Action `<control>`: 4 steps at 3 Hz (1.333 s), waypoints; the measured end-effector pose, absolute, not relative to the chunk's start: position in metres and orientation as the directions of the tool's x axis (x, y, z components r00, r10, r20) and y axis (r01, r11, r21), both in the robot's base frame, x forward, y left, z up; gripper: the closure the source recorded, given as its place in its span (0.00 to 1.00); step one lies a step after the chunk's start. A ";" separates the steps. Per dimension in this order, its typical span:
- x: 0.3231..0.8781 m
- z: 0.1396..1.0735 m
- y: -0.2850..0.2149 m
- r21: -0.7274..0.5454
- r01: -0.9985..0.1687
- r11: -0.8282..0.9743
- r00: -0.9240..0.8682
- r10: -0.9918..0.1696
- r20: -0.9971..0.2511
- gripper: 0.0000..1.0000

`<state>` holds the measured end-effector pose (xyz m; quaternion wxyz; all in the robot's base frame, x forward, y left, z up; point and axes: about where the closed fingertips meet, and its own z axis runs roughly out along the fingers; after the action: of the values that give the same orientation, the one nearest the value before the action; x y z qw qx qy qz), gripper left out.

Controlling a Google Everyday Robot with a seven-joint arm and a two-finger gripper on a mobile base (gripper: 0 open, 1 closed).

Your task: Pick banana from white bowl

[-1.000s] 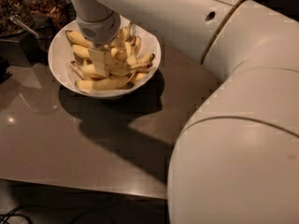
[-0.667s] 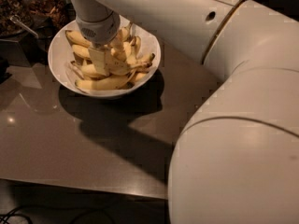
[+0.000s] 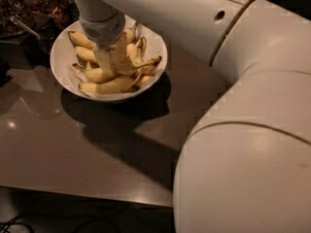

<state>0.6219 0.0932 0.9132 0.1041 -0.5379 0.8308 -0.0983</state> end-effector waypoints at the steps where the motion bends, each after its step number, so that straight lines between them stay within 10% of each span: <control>1: 0.606 0.927 0.077 -0.284 -0.875 0.392 -0.370 -0.920 -0.129 1.00; 4: 0.579 0.954 0.041 -0.381 -0.862 0.333 -0.227 -0.928 -0.297 1.00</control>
Offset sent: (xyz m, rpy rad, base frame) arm -0.0549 -0.0665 0.0470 0.2037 -0.1862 0.1369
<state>0.5791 0.0409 0.9536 0.2399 -0.5734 0.7804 -0.0679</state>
